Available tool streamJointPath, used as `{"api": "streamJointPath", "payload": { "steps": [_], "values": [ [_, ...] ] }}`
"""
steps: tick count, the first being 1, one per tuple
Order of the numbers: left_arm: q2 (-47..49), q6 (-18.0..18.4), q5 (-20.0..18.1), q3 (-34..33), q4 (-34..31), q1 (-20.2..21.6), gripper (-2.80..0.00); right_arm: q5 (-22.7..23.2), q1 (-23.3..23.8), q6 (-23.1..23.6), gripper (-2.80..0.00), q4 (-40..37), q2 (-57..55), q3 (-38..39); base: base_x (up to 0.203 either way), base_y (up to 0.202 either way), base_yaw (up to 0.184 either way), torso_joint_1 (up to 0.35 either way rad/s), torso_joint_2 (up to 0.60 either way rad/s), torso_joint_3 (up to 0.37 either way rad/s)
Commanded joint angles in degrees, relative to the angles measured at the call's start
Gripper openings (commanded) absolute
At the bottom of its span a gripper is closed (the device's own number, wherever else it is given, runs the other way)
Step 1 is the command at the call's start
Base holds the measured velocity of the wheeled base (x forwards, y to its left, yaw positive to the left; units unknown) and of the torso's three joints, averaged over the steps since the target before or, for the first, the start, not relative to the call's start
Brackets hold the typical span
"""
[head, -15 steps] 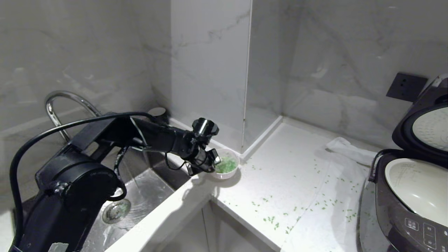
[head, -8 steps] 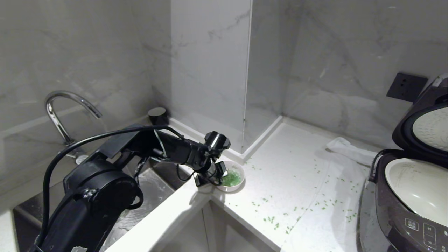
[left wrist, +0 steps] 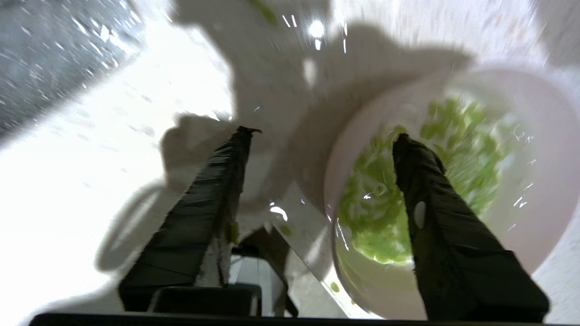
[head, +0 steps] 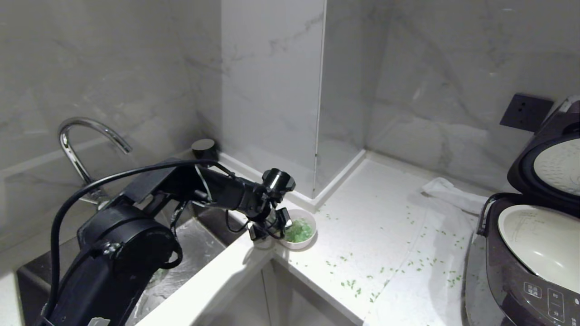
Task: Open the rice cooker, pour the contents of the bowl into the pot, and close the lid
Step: Place the bowl on the table, then turn off the tap
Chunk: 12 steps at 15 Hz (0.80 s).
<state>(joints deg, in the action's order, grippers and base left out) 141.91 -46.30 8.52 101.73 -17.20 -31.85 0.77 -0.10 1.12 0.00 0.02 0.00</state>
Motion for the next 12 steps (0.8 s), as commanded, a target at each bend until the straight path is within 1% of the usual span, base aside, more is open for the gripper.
{"api": "streamJointPath", "payload": {
  "steps": [1,3,5,7,9,11,12],
  "values": [
    [-3.7,-0.2,0.6,0.0,-0.1,2.1,0.0,0.0,0.0,0.1,-2.8,0.0,0.0,0.0,0.0,0.0,0.0,0.0,0.0,0.0],
    [-7.2,-0.2,0.7,-0.3,-0.8,4.3,0.0,0.0,0.0,0.0,-2.8,0.0,0.0,0.0,0.0,0.0,0.0,0.0,0.0,0.0],
    [-11.2,0.0,0.7,-0.5,-2.3,7.4,0.0,0.0,0.0,0.0,-2.8,0.0,0.0,0.0,0.0,0.0,0.0,0.0,0.0,0.0],
    [-15.2,1.6,0.5,-1.2,-3.4,11.1,0.0,0.0,-0.1,0.0,-2.8,0.0,0.0,0.0,0.0,0.0,0.0,0.0,0.0,0.0],
    [-18.9,3.3,0.4,-5.3,-4.4,13.7,0.0,0.0,-0.1,0.0,-2.8,0.0,0.0,0.0,0.0,0.0,0.0,0.0,0.0,0.0],
    [-22.3,4.9,0.3,-10.8,-4.6,15.8,0.0,0.0,0.0,0.0,-2.8,0.0,0.0,0.0,0.0,0.0,0.0,0.0,0.0,0.0],
    [-24.2,6.4,0.3,-13.6,-4.5,17.1,0.0,0.0,0.0,0.0,-2.8,0.0,0.0,0.0,0.0,0.0,0.0,0.0,0.0,0.0]
  ]
}}
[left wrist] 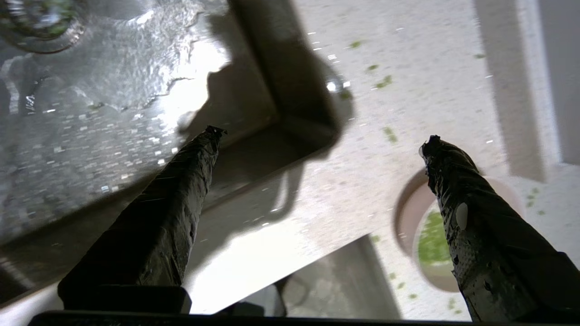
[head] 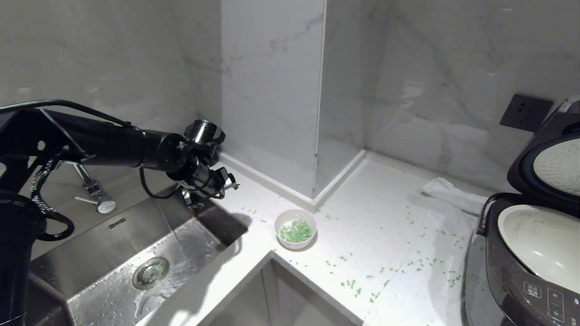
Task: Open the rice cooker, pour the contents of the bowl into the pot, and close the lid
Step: Turn off the tap
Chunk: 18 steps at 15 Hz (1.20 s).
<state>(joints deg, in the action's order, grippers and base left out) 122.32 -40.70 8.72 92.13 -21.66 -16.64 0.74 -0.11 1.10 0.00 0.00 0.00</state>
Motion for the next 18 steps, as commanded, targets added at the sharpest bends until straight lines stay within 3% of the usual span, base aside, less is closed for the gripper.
{"api": "streamJointPath", "payload": {
  "steps": [1,4,7,11,14,18],
  "values": [
    [-6.6,2.8,0.1,-6.7,0.0,3.2,0.0,0.0,0.0,0.0,-2.8,0.0,0.0,0.0,0.0,0.0,0.0,0.0,0.0,0.0],
    [-11.7,10.7,0.0,-15.7,2.2,10.9,0.0,0.0,0.0,0.0,-2.8,0.0,0.0,0.0,0.0,0.0,0.0,0.0,0.0,0.0],
    [-13.9,16.6,-0.1,-24.8,10.0,19.7,0.0,0.0,0.0,0.0,-2.8,0.0,0.0,0.0,0.0,0.0,0.0,0.0,0.0,0.0],
    [-15.2,16.3,-0.5,-29.1,12.0,29.4,0.0,0.0,-0.1,0.0,-2.8,0.0,0.0,0.1,0.0,0.0,0.0,0.0,0.0,0.0],
    [-13.4,15.4,-4.4,-29.4,18.3,36.5,0.0,0.0,0.0,0.0,-2.8,0.0,0.0,0.0,0.0,0.0,0.0,0.0,0.0,0.0],
    [-8.0,15.4,-4.4,-28.3,26.9,40.0,0.0,0.0,-0.1,0.0,-2.8,0.0,0.0,0.0,0.0,0.0,0.0,0.0,0.0,0.0]
  ]
}}
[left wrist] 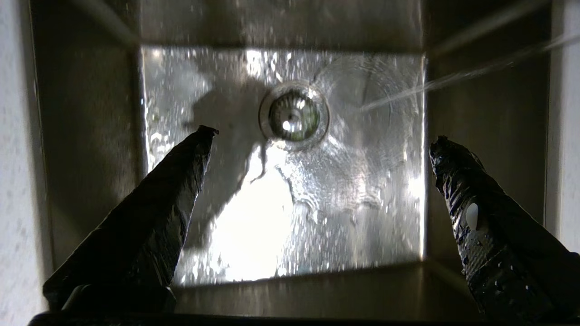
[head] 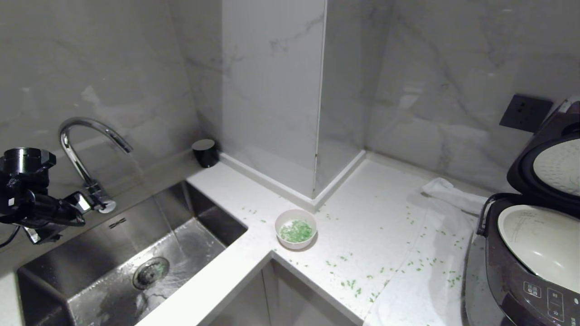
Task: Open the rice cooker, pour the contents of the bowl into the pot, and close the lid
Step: Turn off the tap
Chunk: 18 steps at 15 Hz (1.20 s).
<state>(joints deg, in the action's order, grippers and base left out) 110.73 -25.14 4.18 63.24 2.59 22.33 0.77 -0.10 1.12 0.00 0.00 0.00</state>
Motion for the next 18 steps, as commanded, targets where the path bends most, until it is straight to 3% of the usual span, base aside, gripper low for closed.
{"api": "streamJointPath", "payload": {
  "steps": [1,4,8,13,14,18],
  "values": [
    [5.1,-0.2,0.5,0.9,5.1,1.3,0.0,0.0,-0.1,0.0,-2.8,0.0,0.0,0.0,0.0,0.0,0.0,0.0,0.0,0.0],
    [10.0,-0.9,3.6,3.6,8.4,1.0,0.0,0.0,0.0,0.1,-2.8,0.0,0.0,0.0,0.0,0.0,0.0,0.0,0.0,0.0],
    [18.0,-4.7,9.0,13.5,8.3,0.4,0.0,0.0,0.0,0.0,-2.8,0.0,0.0,0.0,0.0,0.0,0.0,0.0,0.0,0.0],
    [21.6,-5.4,9.6,19.6,8.3,0.3,0.0,0.0,-0.1,0.0,-2.8,0.0,0.0,0.0,0.0,0.0,0.0,0.0,0.0,0.0],
    [22.4,-5.5,10.1,20.8,8.3,0.5,-2.8,0.0,0.0,0.0,-2.8,0.0,0.0,0.0,0.0,0.0,0.0,0.0,0.0,0.0],
    [24.8,-5.6,12.1,24.3,8.2,1.0,-2.8,0.0,0.0,0.0,-2.8,0.0,0.0,0.0,0.0,0.0,0.0,0.0,0.0,0.0]
  ]
}}
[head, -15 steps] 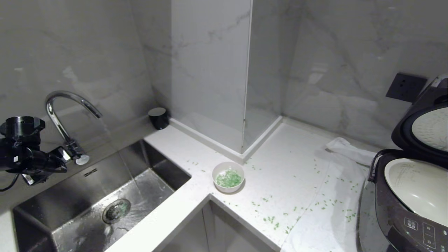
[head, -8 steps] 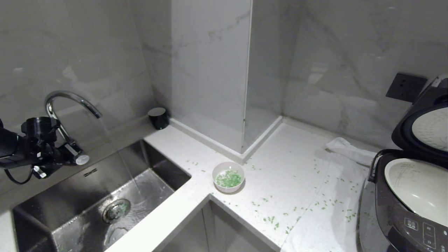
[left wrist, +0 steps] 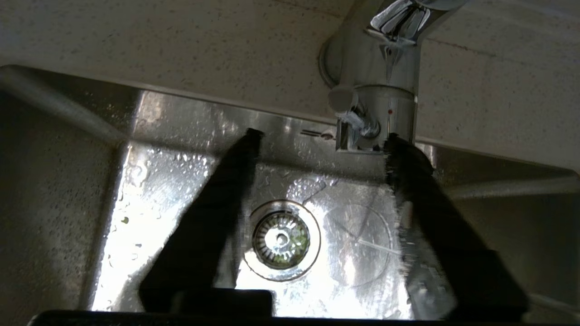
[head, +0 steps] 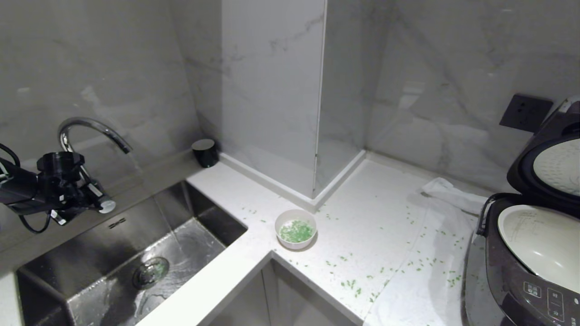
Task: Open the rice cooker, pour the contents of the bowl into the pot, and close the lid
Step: Turn off the tap
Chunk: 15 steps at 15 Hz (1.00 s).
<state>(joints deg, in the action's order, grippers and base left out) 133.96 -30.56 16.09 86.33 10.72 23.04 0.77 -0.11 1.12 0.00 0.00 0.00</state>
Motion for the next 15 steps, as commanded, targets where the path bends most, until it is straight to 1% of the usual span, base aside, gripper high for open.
{"api": "streamJointPath", "payload": {
  "steps": [1,5,9,15],
  "values": [
    [2.0,-0.2,0.2,1.6,0.1,0.5,-2.8,0.0,-0.1,0.0,-2.8,0.0,0.0,0.0,0.0,0.0,0.0,0.0,0.0,0.0],
    [2.9,-0.4,0.3,3.7,-0.2,1.0,-2.8,0.0,-0.1,0.0,-2.8,0.0,0.0,0.0,0.0,0.0,0.0,0.0,0.0,0.0],
    [6.4,-2.4,4.1,8.7,-0.7,1.1,-2.8,0.0,0.0,0.0,-2.8,0.0,0.0,0.0,0.0,0.0,0.0,0.0,0.0,0.0],
    [5.7,-2.6,4.3,9.2,-1.4,1.2,-2.8,0.0,0.0,0.1,-2.8,0.0,0.0,0.0,0.0,0.0,0.0,0.0,0.0,0.0]
  ]
}}
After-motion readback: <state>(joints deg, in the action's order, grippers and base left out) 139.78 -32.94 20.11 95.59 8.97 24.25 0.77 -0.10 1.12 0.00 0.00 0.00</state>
